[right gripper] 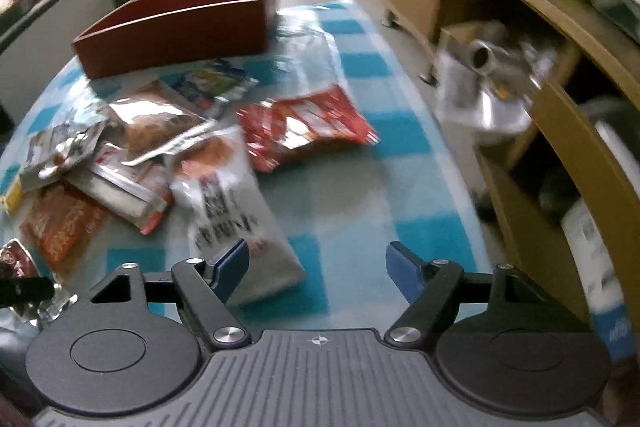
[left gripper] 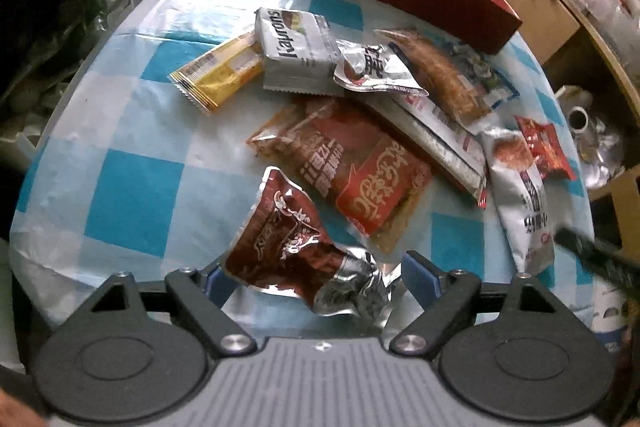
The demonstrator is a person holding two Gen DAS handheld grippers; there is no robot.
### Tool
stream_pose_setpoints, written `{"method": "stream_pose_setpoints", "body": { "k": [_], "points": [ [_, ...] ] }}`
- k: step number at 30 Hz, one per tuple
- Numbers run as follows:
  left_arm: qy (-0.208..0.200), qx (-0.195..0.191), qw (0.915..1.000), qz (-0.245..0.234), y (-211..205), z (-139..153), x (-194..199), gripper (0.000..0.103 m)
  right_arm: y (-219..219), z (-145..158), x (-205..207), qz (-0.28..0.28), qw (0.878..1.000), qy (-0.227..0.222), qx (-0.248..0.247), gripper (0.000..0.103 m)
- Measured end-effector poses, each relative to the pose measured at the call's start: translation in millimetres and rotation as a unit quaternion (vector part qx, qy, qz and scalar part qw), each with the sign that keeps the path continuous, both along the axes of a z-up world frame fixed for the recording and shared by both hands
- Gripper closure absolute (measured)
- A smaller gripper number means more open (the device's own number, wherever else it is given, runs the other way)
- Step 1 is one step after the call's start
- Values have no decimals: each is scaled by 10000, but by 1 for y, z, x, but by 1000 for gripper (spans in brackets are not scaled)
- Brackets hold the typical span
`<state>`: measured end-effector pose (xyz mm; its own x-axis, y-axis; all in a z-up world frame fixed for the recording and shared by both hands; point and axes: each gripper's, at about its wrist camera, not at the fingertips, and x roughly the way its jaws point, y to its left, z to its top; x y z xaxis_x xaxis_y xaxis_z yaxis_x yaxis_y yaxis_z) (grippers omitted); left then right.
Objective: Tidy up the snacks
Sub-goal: 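Grasp the brown-silver jerky pouch with left tool while right grasps white noodle bag, then lift both held packets and carry them toward the red box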
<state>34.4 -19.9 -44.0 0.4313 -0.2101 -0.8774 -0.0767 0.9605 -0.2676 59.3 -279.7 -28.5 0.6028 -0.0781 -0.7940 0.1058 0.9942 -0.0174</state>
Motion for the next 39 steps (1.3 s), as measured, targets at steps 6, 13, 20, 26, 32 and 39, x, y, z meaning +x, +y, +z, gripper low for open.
{"method": "stream_pose_setpoints", "body": {
  "k": [6,13,20,26,32,39],
  "points": [
    [76,10,9999,124,1,-2,4,20,38,-10,51,629,9961,122,-607,24],
    [93,311,9995,17,-12,-5,4,13,36,-17,56,667,9972,73,-327,15],
    [128,-179,9988,446,8,-3,-2,14,43,-31,41,1237,9915,370,-179,23],
    [76,124,9959,889,18,1,5,15,56,-30,25,1718,9844,361,-143,39],
    [34,180,9996,216,10,22,-24,15,43,-24,16,1863,9815,383,243,43],
    [976,-1001,9883,609,9,-18,-35,15,41,-21,20,1839,9806,415,539,44]
  ]
}}
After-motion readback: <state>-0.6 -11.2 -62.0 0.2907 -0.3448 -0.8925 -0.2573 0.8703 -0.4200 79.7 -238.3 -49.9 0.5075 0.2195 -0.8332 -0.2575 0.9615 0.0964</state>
